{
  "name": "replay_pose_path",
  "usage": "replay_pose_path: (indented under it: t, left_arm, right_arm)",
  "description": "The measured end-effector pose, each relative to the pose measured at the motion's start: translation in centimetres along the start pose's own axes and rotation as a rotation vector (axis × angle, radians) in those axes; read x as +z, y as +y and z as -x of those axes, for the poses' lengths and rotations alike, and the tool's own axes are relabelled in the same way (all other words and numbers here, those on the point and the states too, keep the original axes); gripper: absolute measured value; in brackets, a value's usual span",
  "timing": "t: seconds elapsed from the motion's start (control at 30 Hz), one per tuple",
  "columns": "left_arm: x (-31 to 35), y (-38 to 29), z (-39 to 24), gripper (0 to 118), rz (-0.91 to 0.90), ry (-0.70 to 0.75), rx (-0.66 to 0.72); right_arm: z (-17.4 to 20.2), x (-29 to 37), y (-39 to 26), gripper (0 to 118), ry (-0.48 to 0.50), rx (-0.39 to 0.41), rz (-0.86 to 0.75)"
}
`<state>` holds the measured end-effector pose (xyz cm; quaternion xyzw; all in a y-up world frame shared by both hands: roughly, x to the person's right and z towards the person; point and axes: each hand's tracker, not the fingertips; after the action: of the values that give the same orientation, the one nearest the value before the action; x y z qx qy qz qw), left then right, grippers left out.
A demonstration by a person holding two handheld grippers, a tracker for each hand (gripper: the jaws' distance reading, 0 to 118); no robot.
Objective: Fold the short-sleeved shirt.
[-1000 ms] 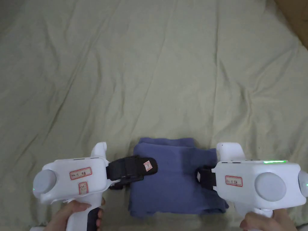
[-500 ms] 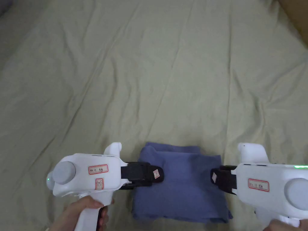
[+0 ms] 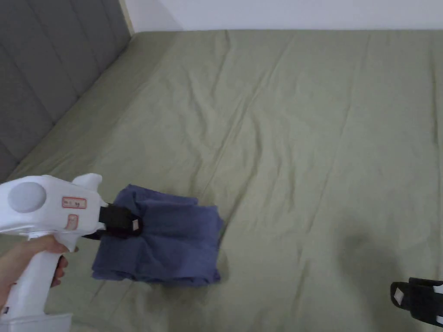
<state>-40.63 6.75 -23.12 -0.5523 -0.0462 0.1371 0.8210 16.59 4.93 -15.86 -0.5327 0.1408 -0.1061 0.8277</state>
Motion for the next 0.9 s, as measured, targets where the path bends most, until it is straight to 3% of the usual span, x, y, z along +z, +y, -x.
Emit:
replay_pose_path:
  t: [0.33, 0.4, 0.43, 0.47, 0.5, 0.53, 0.57, 0.73, 0.77, 0.8, 0.87, 0.9]
  left_arm:
    - [2.9, 6.0, 11.3, 33, 0.035, 0.508, -0.057]
    - [2.6, 6.6, 12.1, 34, 0.000, 0.568, 0.008]
    - [2.4, 6.6, 12.3, 38, -0.005, 0.584, 0.016]
    - [2.2, 6.5, 12.3, 53, -0.024, 0.600, 0.018]
    - [2.1, 6.5, 12.2, 79, -0.033, 0.628, 0.003]
    - [2.1, 6.4, 12.1, 94, -0.032, 0.663, -0.013]
    - [2.2, 6.3, 12.1, 103, -0.042, 0.693, -0.011]
    - [4.0, 6.0, 10.9, 101, -0.029, 0.688, -0.016]
    - [4.6, 6.0, 10.1, 98, -0.036, 0.678, -0.016]
    - [5.3, 5.7, 9.2, 79, -0.050, 0.652, -0.008]
    - [6.8, 4.6, 7.3, 19, -0.127, 0.554, 0.007]
    - [7.2, 4.1, 6.2, 9, -0.150, 0.516, 0.013]
  right_arm:
    - [1.7, -2.1, 0.6, 1, -0.037, 0.001, 0.048]
    - [1.9, -2.6, 0.7, 1, -0.035, -0.006, 0.062]
    - [2.0, -2.8, 0.7, 1, -0.031, -0.010, 0.071]
    - [2.1, -2.9, 0.7, 1, -0.029, -0.010, 0.076]
    - [2.1, -3.0, 0.8, 1, -0.030, -0.008, 0.080]
    - [2.3, -3.0, 0.8, 1, -0.027, 0.005, 0.085]
    - [2.5, -3.0, 0.9, 1, -0.030, 0.016, 0.086]
    - [2.6, -2.6, 0.9, 1, -0.010, 0.024, 0.078]
    - [2.5, -2.4, 0.8, 1, -0.008, 0.021, 0.074]
    - [2.5, -2.2, 0.7, 1, -0.001, 0.021, 0.069]
    - [2.6, -1.7, 0.5, 1, 0.008, 0.025, 0.060]
    - [2.4, -1.5, 0.3, 1, 0.012, 0.025, 0.057]
